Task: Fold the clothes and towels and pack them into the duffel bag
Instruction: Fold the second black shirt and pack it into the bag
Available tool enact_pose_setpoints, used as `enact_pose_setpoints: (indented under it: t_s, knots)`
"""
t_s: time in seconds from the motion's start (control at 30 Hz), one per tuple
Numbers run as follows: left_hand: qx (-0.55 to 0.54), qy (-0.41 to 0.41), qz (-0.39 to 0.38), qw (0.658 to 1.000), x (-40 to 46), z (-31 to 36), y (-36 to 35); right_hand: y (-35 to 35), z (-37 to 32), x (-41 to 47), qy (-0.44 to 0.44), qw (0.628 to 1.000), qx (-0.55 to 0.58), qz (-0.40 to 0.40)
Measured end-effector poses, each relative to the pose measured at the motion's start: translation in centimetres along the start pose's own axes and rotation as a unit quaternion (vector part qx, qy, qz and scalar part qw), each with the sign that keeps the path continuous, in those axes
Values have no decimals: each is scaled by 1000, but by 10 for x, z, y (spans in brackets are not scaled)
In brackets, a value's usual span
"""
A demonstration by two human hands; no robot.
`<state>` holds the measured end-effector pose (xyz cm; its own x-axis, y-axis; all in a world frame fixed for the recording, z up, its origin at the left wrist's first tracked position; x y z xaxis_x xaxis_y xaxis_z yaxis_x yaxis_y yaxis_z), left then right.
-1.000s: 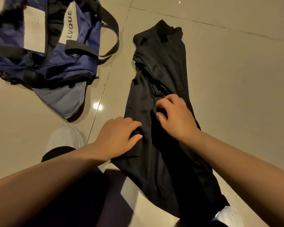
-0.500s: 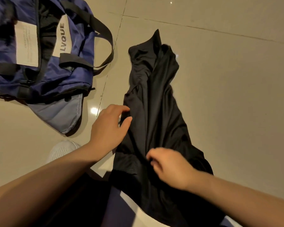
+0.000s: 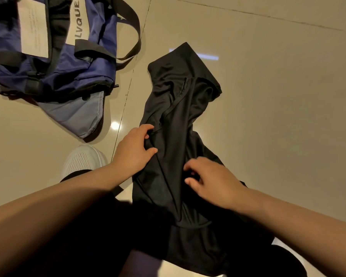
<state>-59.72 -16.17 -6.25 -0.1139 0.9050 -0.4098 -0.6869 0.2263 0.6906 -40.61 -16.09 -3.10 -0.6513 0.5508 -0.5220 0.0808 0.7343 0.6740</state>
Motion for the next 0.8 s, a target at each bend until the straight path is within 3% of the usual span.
enact_pose_setpoints:
  t_s: [0.13, 0.33, 0.57, 0.8]
  knots:
    - [-4, 25, 6, 1000, -1, -6, 1, 7, 5, 10, -23, 999, 10, 26]
    - [29, 46, -9, 998, -2, -12, 2, -16, 8, 2, -38, 996, -58, -55]
    - [29, 65, -41, 997, -6, -12, -2, -23, 9, -8, -3, 989, -136, -66]
    - [62, 74, -41, 994, -12, -19, -3, -58, -15, -25, 53, 971, -177, -151]
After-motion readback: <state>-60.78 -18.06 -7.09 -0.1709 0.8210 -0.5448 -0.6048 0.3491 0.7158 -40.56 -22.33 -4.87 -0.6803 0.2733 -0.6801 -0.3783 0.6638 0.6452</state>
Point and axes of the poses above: each hand's wrist, its own x-axis towards the middle knuckle, its own y-axis out of the back of the hand, z = x × y, the point moved 6 cm from there along x, towards the middle knuckle, and after that the axes turned 6 degrees about -z, right-handed, at the moved point
